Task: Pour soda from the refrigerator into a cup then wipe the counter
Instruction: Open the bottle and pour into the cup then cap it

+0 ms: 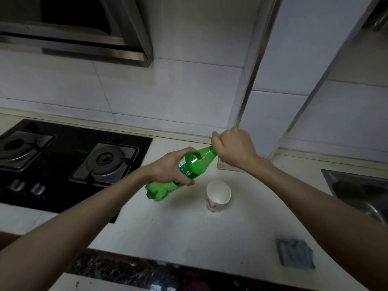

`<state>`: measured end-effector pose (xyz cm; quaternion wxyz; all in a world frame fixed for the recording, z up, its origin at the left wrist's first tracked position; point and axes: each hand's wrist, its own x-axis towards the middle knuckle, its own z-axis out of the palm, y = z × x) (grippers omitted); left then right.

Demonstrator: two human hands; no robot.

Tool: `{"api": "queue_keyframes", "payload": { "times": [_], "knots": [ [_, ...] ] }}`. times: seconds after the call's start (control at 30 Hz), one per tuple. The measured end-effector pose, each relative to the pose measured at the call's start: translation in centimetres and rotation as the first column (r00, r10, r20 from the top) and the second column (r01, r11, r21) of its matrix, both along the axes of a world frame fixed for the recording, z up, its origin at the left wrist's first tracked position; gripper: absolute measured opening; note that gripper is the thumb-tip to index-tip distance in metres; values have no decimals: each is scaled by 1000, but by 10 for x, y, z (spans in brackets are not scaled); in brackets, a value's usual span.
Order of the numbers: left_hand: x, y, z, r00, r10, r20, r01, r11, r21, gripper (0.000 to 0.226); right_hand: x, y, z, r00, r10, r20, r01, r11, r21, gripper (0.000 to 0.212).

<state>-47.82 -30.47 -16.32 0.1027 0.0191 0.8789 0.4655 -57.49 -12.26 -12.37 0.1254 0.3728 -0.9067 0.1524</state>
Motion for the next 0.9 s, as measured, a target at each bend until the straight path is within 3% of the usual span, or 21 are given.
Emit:
{"api": "queue_keyframes", "payload": {
  "times": [0.1, 0.17, 0.23, 0.3, 0.37, 0.43, 0.57, 0.63, 0.77, 0.9],
  "knots": [
    [3, 8, -15, 969, 125, -215, -183, 943, -277, 69, -7, -8, 1, 902, -211, 376, 187, 977, 98, 40],
    [2, 7, -15, 955, 151, -256, -228, 924, -305, 71, -8, -12, 4, 852, -247, 462, 223, 969, 108, 38],
    [1, -1, -11, 971, 149, -187, -188, 959, -211, 70, -2, -14, 8, 903, -224, 367, 207, 975, 87, 49],
    [4, -11, -1, 993, 94, -76, -97, 995, -34, 68, 4, -16, 14, 989, -110, 100, 106, 993, 44, 60],
    [9, -18, 8, 1000, 21, -3, -21, 995, 103, 64, 7, -16, 19, 989, 47, -142, -40, 998, 53, 62],
    [12, -23, 13, 999, -29, 27, 25, 990, 141, 62, 8, -17, 21, 962, 139, -235, -131, 990, 50, 60],
    [17, -23, 8, 999, 10, -38, -7, 997, 78, 64, 18, -26, 14, 997, 57, -49, -60, 996, -60, 57],
    [19, -18, 0, 987, 96, -128, -103, 994, -48, 66, 18, -31, 7, 994, -40, 101, 51, 993, -106, 50],
    [21, -4, -11, 926, 212, -312, -302, 914, -273, 72, 15, -36, 5, 930, -211, 301, 237, 970, -52, 43],
    [24, 8, -16, 882, 289, -373, -383, 900, -208, 71, 16, -38, 17, 888, -296, 351, 323, 946, -19, 40]
  ]
}}
